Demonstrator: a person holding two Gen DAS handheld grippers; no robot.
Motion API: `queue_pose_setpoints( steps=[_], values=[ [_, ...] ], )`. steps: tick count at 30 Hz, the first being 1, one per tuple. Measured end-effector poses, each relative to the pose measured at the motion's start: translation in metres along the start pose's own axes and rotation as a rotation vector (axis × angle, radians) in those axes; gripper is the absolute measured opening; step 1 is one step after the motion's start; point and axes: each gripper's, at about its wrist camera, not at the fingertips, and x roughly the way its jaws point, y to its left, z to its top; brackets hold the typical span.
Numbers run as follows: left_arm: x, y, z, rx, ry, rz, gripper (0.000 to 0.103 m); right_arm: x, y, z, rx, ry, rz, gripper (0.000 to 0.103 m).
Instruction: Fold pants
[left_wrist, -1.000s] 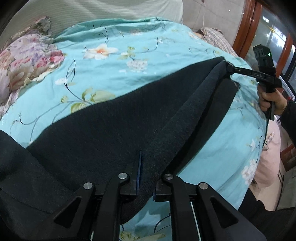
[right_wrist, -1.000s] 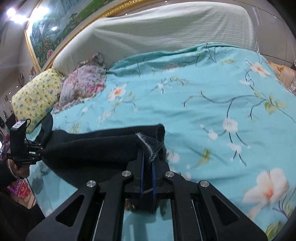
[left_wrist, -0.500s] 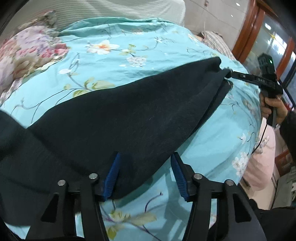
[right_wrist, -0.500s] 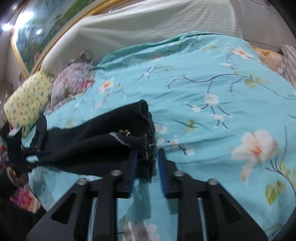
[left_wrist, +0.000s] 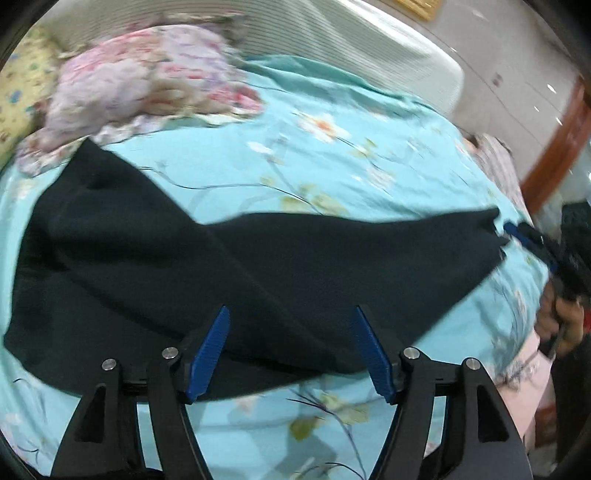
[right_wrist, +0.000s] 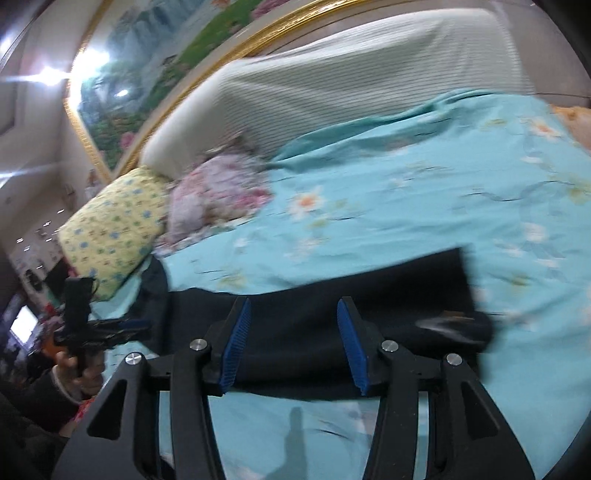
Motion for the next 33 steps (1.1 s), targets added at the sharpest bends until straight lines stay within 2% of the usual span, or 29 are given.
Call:
queue_pose_setpoints(
  steps=[7, 13, 17, 24, 30, 31, 32, 33],
  values=[
    [0.0, 0.041, 0.02, -0.131, 0.02, 0.095, 0.073, 0.061, 0.059, 0.0, -0.056, 0.102, 0.132, 0.05],
    [0.003, 0.059, 0.045, -0.178, 0.035, 0.184, 0.074, 0.098, 0.098, -0.006, -0.079, 0.153, 0.228, 0.05],
    [0.007, 0.076, 0.071, -0.223, 0.055, 0.249, 0.079, 0.124, 0.124, -0.009, -0.1, 0.2, 0.284, 0.05],
    [0.035, 0.095, 0.099, -0.262, 0.175, 0.36, 0.08, 0.174, 0.164, -0.019, -0.155, 0.311, 0.339, 0.05],
    [0.069, 0.097, 0.104, -0.225, 0.274, 0.46, 0.079, 0.209, 0.185, -0.032, -0.19, 0.407, 0.368, 0.05],
    [0.073, 0.094, 0.104, -0.21, 0.283, 0.471, 0.077, 0.212, 0.188, -0.034, -0.201, 0.419, 0.366, 0.05],
    [0.077, 0.093, 0.103, -0.196, 0.289, 0.475, 0.069, 0.217, 0.19, -0.037, -0.214, 0.433, 0.356, 0.05],
    [0.08, 0.092, 0.101, -0.187, 0.293, 0.467, 0.054, 0.221, 0.192, -0.04, -0.219, 0.445, 0.351, 0.05]
  ],
)
